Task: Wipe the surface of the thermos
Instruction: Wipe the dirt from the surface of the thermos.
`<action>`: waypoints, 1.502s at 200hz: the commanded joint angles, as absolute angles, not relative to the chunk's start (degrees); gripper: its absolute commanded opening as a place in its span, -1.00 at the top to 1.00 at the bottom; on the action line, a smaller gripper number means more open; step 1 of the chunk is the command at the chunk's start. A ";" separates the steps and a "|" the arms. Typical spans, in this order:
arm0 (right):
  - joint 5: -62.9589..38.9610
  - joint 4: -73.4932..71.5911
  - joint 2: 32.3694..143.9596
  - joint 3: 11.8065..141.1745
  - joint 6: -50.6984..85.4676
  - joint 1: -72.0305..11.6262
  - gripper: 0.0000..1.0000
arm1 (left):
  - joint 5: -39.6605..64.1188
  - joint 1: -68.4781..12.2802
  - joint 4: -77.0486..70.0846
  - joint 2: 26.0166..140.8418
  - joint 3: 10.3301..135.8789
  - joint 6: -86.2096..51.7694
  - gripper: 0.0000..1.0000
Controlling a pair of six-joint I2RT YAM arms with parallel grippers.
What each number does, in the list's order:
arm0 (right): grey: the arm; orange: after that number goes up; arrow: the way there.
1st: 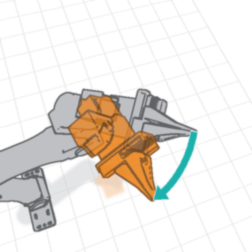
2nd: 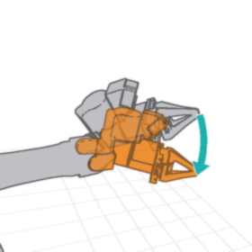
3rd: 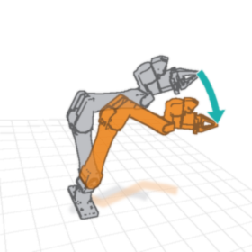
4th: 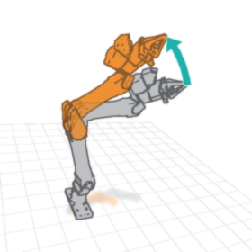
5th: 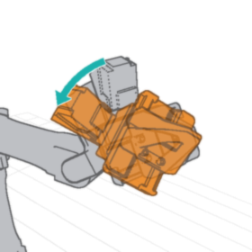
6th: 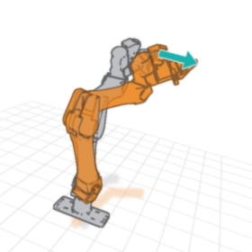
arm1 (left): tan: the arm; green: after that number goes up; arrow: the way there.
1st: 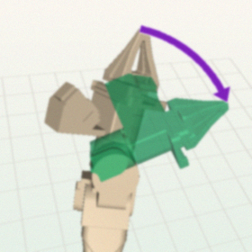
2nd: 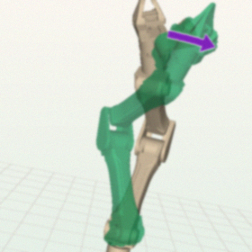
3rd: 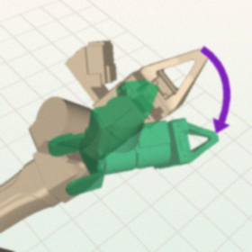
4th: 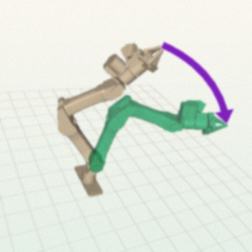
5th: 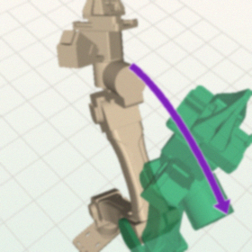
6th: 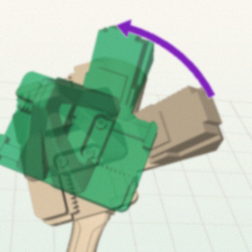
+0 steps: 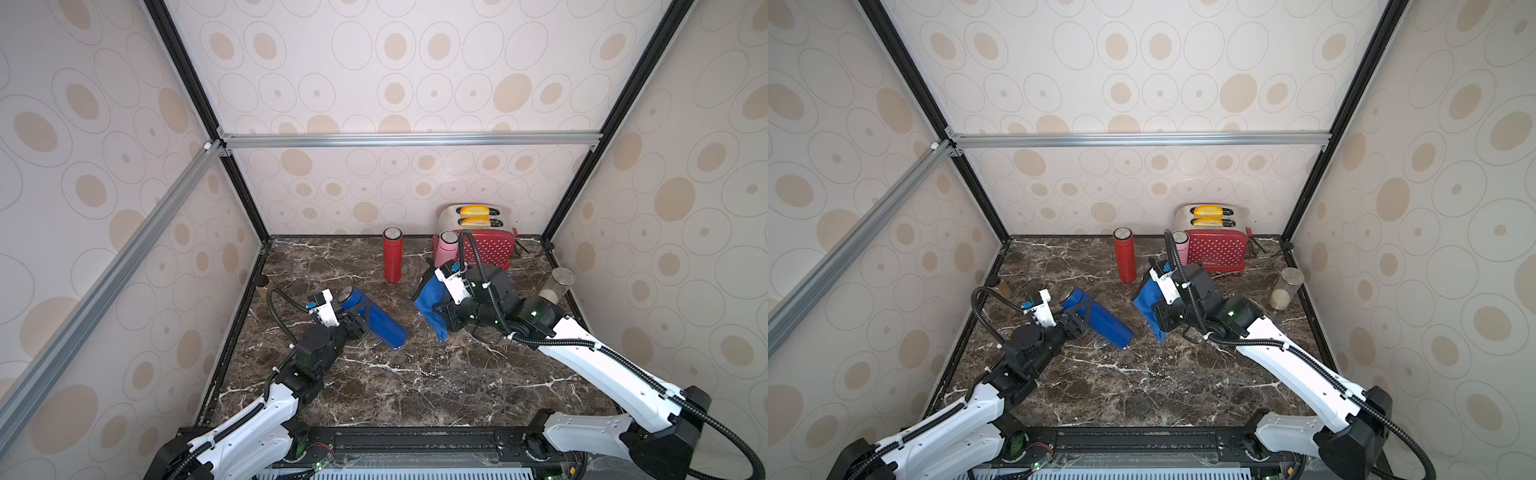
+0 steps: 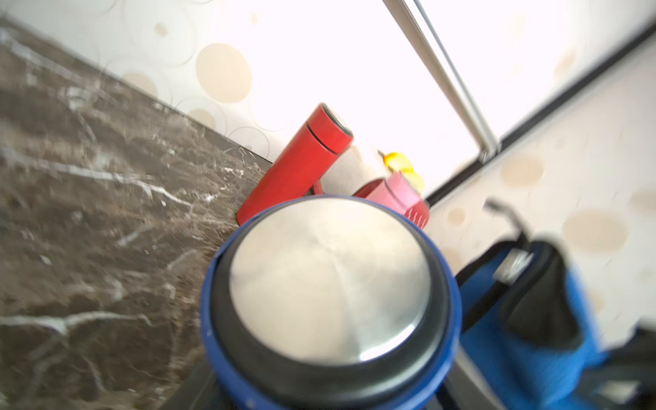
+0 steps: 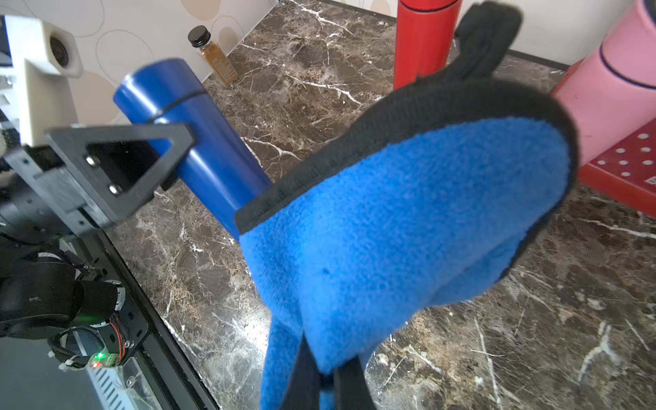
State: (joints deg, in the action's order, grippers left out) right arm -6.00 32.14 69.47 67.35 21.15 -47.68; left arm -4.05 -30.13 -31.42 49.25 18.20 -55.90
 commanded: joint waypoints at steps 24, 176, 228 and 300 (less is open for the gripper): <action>-11.36 22.71 71.43 63.65 22.74 -46.61 1.00 | -4.87 -23.06 -50.69 54.42 13.60 -94.67 1.00; -21.00 3.30 85.77 65.70 23.98 -44.65 1.00 | -2.00 -22.89 -73.84 66.99 17.31 -109.72 1.00; -20.31 4.90 84.95 66.31 23.50 -44.12 1.00 | -2.20 -22.86 -67.22 62.65 16.70 -106.07 1.00; -24.69 10.11 84.05 76.24 20.96 -44.23 1.00 | -2.37 -22.89 -60.84 59.25 14.59 -102.84 1.00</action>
